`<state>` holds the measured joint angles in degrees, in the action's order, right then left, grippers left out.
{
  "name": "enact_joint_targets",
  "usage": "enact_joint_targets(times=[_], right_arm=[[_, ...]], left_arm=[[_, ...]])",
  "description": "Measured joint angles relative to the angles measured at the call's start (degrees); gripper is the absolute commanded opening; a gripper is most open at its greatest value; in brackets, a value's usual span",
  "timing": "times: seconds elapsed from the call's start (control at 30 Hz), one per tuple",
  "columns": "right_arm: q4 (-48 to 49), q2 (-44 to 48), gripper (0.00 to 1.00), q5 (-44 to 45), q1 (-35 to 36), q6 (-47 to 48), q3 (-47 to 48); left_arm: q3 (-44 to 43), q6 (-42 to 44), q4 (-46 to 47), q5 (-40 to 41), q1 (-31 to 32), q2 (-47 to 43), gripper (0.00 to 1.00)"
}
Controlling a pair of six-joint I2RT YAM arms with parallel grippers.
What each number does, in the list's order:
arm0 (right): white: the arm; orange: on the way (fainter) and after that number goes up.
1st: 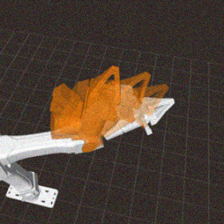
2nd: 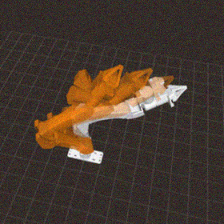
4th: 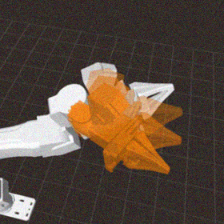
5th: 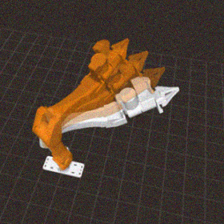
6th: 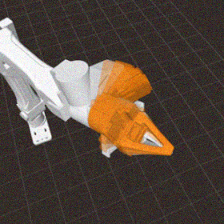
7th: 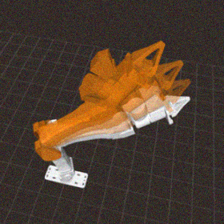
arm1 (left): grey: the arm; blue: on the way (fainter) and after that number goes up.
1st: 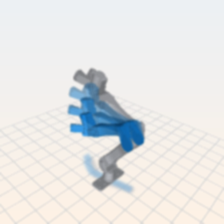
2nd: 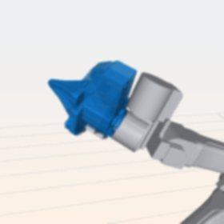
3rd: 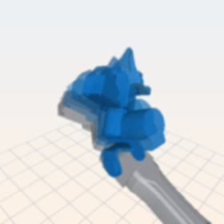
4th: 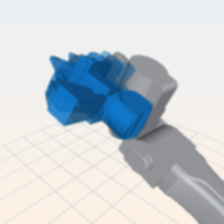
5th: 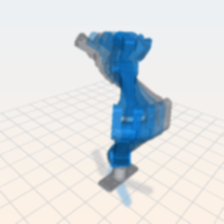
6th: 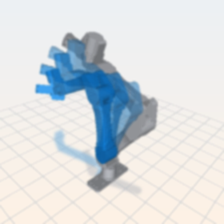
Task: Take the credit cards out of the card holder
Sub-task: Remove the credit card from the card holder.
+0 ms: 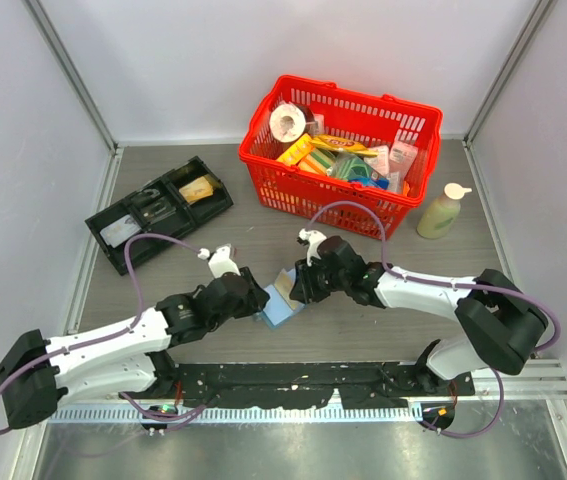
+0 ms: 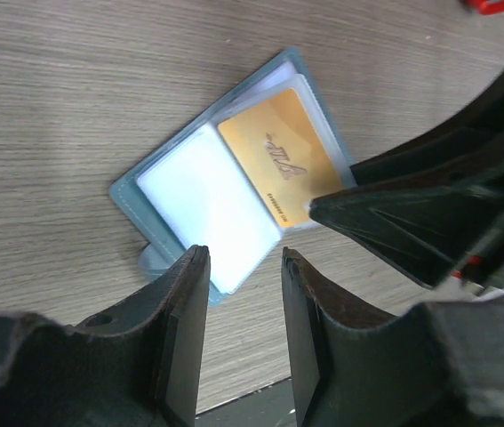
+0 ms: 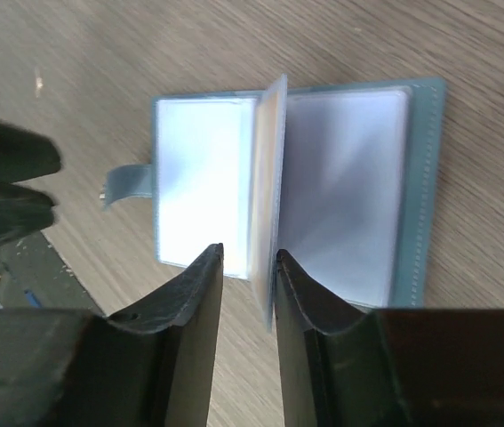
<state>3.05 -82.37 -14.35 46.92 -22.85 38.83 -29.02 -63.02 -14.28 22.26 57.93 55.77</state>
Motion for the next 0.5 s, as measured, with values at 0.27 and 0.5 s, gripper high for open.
enact_joint_targets(times=[0.27,0.5], right_arm=[[-0.2,0.0,0.55,4.0,-3.4,-0.3,-2.5],[-1.5,4.9,0.48,8.1,-4.4,0.3,-3.2]], left_arm=[[-1.6,0.0,7.6,-3.9,-1.6,2.8,0.41],[-0.2,-3.0,19.5,-10.0,-5.4,13.9,0.40]])
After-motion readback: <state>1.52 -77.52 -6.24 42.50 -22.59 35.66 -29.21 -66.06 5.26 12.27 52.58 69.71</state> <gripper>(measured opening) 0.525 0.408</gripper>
